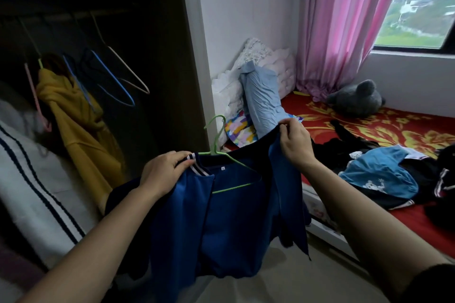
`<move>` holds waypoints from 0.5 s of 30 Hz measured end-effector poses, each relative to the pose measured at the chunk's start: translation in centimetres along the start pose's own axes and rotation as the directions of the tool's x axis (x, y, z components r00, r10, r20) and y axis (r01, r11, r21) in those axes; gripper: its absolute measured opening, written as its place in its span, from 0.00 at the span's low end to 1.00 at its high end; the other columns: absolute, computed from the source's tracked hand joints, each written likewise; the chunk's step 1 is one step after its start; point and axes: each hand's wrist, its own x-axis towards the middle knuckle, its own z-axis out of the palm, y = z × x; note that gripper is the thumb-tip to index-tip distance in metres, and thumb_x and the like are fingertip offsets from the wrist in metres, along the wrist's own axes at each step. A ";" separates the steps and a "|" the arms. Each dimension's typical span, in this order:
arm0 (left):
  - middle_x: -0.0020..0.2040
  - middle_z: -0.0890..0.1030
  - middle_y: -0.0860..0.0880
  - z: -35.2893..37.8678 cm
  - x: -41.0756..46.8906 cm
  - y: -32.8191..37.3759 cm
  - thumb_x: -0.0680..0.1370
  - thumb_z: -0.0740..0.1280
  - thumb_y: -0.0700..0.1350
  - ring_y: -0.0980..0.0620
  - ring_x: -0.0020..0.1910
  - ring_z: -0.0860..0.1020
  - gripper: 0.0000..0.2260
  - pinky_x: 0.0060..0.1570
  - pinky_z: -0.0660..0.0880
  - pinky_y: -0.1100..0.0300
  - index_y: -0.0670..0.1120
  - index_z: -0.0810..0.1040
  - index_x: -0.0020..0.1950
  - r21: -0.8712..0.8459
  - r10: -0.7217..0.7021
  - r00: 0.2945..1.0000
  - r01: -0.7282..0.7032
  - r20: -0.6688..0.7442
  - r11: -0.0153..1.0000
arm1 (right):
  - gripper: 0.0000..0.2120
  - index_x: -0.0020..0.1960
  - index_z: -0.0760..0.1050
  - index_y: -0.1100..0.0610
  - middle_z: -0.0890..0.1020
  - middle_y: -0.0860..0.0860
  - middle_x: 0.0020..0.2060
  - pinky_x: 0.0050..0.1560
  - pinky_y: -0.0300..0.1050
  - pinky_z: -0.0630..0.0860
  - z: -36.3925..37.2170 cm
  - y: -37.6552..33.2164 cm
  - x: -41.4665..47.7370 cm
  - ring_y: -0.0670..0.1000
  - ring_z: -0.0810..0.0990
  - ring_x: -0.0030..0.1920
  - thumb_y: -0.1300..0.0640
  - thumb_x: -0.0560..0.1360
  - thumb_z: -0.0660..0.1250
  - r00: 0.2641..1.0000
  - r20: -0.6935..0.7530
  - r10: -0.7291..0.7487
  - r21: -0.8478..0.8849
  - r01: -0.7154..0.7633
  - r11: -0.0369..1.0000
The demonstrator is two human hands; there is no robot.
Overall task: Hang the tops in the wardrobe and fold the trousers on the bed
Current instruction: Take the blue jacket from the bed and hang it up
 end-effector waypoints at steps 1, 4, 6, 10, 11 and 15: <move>0.52 0.80 0.54 0.5 0.0 0.5 0.80 0.62 0.59 0.52 0.51 0.78 0.14 0.49 0.76 0.52 0.58 0.79 0.63 -0.031 0.001 1.000 0.000 0.030 1.000 | 0.08 0.55 0.76 0.63 0.81 0.59 0.50 0.52 0.41 0.65 -0.1 -1.1 0.1 0.58 0.77 0.54 0.61 0.82 0.60 0.999 -0.041 -0.034 0.024 0.035 0.999; 0.57 0.81 0.53 2.1 0.1 1.7 0.80 0.63 0.57 0.50 0.57 0.78 0.14 0.54 0.75 0.52 0.57 0.79 0.63 -0.129 -0.019 0.997 0.029 0.076 0.991 | 0.08 0.56 0.77 0.62 0.81 0.55 0.50 0.52 0.38 0.66 0.0 -4.1 -0.2 0.52 0.77 0.52 0.61 0.81 0.62 0.980 -0.110 -0.167 0.076 0.175 0.982; 0.59 0.81 0.54 2.8 0.2 2.2 0.80 0.65 0.56 0.50 0.57 0.78 0.14 0.55 0.75 0.53 0.56 0.80 0.63 -0.206 -0.063 0.997 0.069 0.034 0.976 | 0.07 0.56 0.78 0.61 0.82 0.55 0.49 0.52 0.38 0.67 0.1 -5.0 -0.5 0.51 0.78 0.51 0.61 0.81 0.63 0.957 -0.060 -0.285 0.058 0.288 0.956; 0.51 0.84 0.50 2.8 1.0 2.3 0.79 0.66 0.56 0.48 0.50 0.81 0.14 0.51 0.78 0.51 0.51 0.82 0.61 -0.415 -0.228 0.968 0.165 -0.108 0.895 | 0.07 0.52 0.82 0.61 0.84 0.58 0.47 0.50 0.45 0.70 0.1 -3.7 -1.1 0.58 0.81 0.49 0.59 0.78 0.69 0.938 0.209 -0.276 -0.134 0.307 0.942; 0.50 0.84 0.49 2.7 1.2 2.3 0.80 0.66 0.55 0.47 0.49 0.81 0.15 0.50 0.78 0.51 0.50 0.82 0.60 -0.432 -0.249 0.960 0.173 -0.127 0.885 | 0.07 0.51 0.83 0.61 0.85 0.58 0.47 0.50 0.47 0.71 0.1 -3.2 -1.3 0.59 0.81 0.50 0.58 0.77 0.69 0.936 0.266 -0.232 -0.205 0.290 0.935; 0.49 0.84 0.52 3.1 1.6 2.7 0.79 0.65 0.57 0.50 0.49 0.81 0.13 0.50 0.79 0.50 0.53 0.82 0.58 -0.434 -0.225 0.965 0.146 -0.136 0.889 | 0.11 0.44 0.80 0.63 0.82 0.59 0.42 0.42 0.48 0.72 0.3 -1.8 -2.1 0.61 0.80 0.46 0.54 0.74 0.72 0.927 0.372 0.056 -0.415 0.112 0.903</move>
